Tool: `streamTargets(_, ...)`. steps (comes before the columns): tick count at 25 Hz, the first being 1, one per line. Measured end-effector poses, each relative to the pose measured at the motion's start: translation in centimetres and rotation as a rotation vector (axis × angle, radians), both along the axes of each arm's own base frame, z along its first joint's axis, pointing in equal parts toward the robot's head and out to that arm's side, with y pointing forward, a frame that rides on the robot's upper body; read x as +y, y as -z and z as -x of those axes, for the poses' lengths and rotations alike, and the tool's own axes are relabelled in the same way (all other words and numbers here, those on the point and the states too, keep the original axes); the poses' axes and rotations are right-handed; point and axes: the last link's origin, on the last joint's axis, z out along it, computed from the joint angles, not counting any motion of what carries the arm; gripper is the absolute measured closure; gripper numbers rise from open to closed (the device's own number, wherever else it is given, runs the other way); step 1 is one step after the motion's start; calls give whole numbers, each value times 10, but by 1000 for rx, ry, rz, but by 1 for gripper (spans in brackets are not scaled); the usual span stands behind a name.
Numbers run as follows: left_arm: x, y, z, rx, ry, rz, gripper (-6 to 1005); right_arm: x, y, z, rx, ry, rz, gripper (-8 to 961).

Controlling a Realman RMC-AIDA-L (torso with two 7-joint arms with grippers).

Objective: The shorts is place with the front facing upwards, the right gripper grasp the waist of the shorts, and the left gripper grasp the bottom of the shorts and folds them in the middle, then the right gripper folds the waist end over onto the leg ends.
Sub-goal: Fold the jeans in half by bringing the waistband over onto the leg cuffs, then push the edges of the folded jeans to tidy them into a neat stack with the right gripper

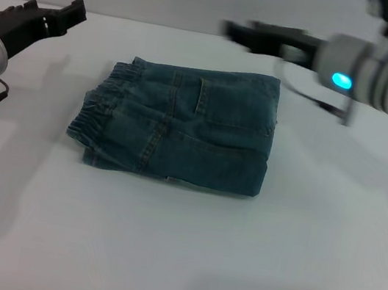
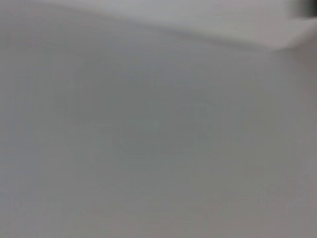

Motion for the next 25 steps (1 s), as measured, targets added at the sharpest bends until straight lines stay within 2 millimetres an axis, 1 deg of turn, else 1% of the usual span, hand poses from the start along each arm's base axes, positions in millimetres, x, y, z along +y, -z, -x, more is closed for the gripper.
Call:
streamTargets(2,-1,1,1,6,5,-18,163,4,-19,-24,-100,22,-196,424)
streamTargets(3,-2,1,1,10,8,-30,163,3,-30,-32,-185,24,-320,424)
streamTargets(5,-4,2,0,16,19,-61,163,2,-45,-35,-340,32,-516,424)
streamTargets(6,-4,3,0,19,22,-69,163,0,-49,-33,-439,29,-623,424)
streamTargets(7,-5,5,0,22,26,-76,163,-3,-51,-29,-502,16,-694,424)
streamTargets(9,-7,8,0,29,35,-104,164,-12,-54,-19,-646,-50,-891,425)
streamTargets(10,-7,10,2,30,36,-120,164,-21,-51,-13,-683,-113,-978,425)
streamTargets(12,-9,12,3,32,38,-142,164,-40,-41,-3,-658,-270,-1087,425)
streamTargets(13,-10,14,4,40,44,-159,164,-52,-32,-1,-586,-363,-1104,425)
streamTargets(14,-10,16,4,47,50,-167,164,-59,-26,1,-514,-424,-1093,426)
streamTargets(15,-11,17,4,55,57,-179,164,-66,-18,-1,-431,-478,-1055,426)
streamTargets(17,-12,21,6,68,63,-195,165,-78,-1,-12,-228,-515,-888,429)
streamTargets(19,-13,23,10,74,58,-209,165,-87,11,-25,-77,-467,-737,436)
streamTargets(21,-14,25,14,61,51,-222,165,-94,18,-38,31,-384,-634,442)
streamTargets(23,-15,28,16,42,47,-233,166,-103,25,-47,90,-316,-565,484)
streamTargets(25,-16,31,18,29,48,-243,166,-110,34,-51,101,-300,-500,526)
